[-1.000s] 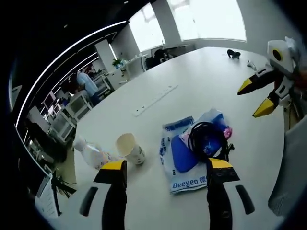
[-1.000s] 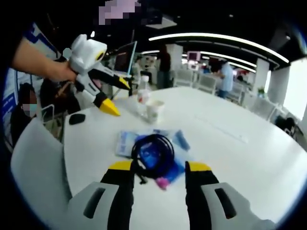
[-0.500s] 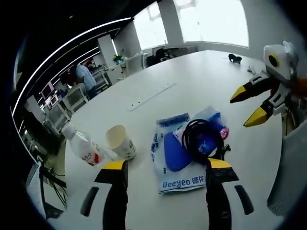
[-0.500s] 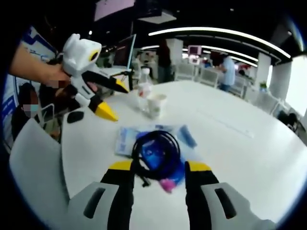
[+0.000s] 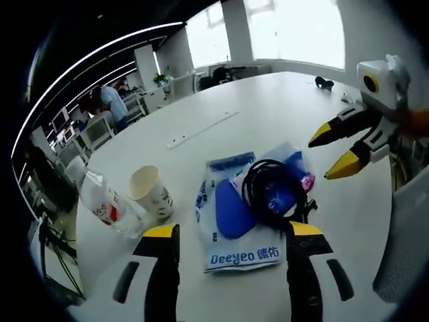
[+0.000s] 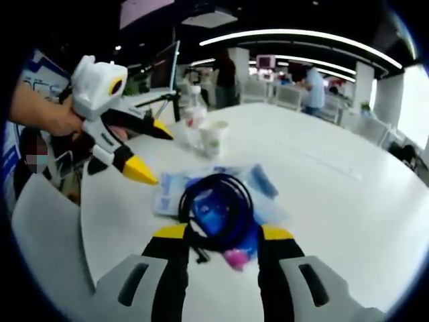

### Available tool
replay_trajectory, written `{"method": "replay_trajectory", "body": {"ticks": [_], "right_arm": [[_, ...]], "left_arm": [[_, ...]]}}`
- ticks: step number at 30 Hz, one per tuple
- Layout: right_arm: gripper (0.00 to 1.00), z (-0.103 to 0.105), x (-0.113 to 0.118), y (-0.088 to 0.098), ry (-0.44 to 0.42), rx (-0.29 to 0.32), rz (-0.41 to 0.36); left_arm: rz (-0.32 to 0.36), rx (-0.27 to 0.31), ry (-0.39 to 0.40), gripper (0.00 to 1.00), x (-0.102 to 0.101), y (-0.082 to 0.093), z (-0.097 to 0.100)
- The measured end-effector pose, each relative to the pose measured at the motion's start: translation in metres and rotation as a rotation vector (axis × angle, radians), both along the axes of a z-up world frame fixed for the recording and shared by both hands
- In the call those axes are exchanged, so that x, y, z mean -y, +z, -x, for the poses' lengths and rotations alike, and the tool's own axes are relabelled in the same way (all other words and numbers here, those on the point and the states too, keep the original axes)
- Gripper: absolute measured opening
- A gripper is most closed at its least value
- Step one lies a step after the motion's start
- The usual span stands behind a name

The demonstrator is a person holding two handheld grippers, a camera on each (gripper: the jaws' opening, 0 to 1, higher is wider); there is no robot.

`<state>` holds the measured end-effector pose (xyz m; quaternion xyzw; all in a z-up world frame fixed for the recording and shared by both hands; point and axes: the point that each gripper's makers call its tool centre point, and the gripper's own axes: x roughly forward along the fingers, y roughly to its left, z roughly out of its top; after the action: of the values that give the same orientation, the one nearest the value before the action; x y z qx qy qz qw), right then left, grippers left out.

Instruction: Arrange the tabletop items into an orderly group along one side of the table until the central work area is clear of visible clutter.

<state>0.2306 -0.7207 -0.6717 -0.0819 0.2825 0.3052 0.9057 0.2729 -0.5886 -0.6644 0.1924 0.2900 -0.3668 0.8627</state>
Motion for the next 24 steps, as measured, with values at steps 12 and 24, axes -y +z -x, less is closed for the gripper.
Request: {"method": "replay_trajectory", "body": {"ticks": [12,24], "right_arm": [[0.37,-0.006,-0.004,-0.014,-0.019,-0.044,-0.015],[0.37,-0.012,-0.005,-0.03,-0.035,-0.087,-0.025]], "left_arm": [[0.03,-0.026,-0.01,0.61,0.011,-0.012,-0.002],[0.075,-0.062,0.005,0.58,0.022,-0.025,-0.004]]}}
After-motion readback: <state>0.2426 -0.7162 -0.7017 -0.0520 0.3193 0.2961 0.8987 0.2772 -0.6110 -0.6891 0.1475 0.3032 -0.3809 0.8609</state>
